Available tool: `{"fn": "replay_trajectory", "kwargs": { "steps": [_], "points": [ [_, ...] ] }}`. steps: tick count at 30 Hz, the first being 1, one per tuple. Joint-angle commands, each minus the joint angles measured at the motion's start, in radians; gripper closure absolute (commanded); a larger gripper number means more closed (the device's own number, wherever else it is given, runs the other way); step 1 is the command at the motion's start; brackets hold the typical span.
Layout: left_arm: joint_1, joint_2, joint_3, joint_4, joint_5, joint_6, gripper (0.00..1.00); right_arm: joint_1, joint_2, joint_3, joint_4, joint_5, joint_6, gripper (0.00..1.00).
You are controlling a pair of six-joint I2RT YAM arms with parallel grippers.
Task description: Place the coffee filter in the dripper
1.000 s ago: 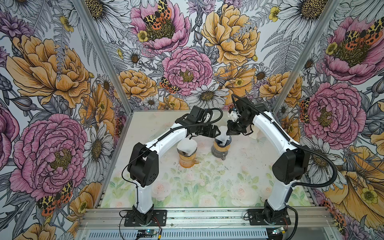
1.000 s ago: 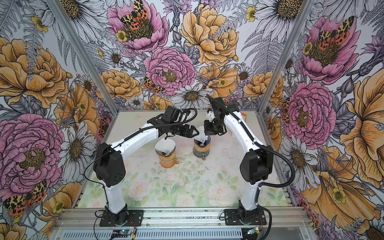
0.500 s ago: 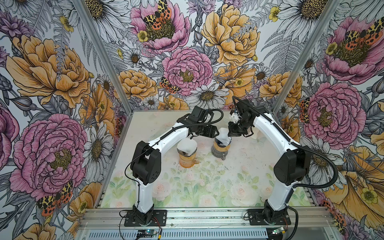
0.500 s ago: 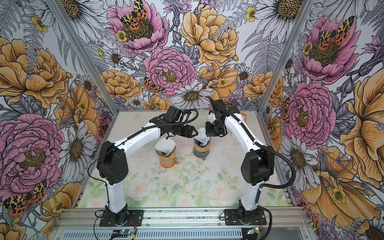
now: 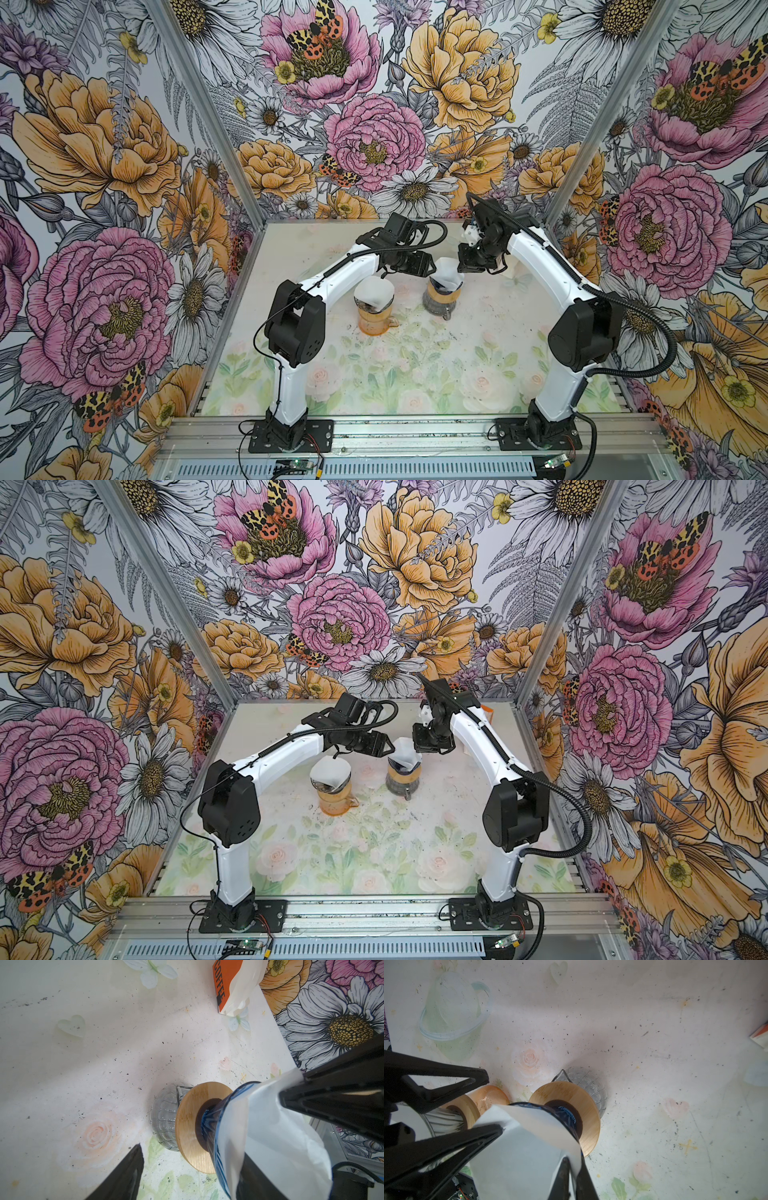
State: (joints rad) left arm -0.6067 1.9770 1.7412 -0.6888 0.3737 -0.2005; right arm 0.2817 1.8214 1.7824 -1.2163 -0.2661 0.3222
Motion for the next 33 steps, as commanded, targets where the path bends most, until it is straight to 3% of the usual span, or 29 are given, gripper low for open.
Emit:
{"fn": "replay_trajectory", "kwargs": {
  "steps": [1, 16, 33],
  "points": [
    [-0.007, 0.026, 0.044, -0.015, -0.023, 0.026, 0.33, -0.006, -0.045, -0.011, 0.020, 0.028, 0.006, 0.87],
    [-0.008, 0.039, 0.051, -0.017, -0.003, 0.016, 0.35, -0.007, -0.045, -0.032, 0.032, 0.074, 0.008, 0.70],
    [-0.013, 0.074, 0.101, -0.037, 0.012, 0.015, 0.35, 0.022, -0.018, -0.042, 0.051, 0.129, 0.031, 0.65]
  ]
}}
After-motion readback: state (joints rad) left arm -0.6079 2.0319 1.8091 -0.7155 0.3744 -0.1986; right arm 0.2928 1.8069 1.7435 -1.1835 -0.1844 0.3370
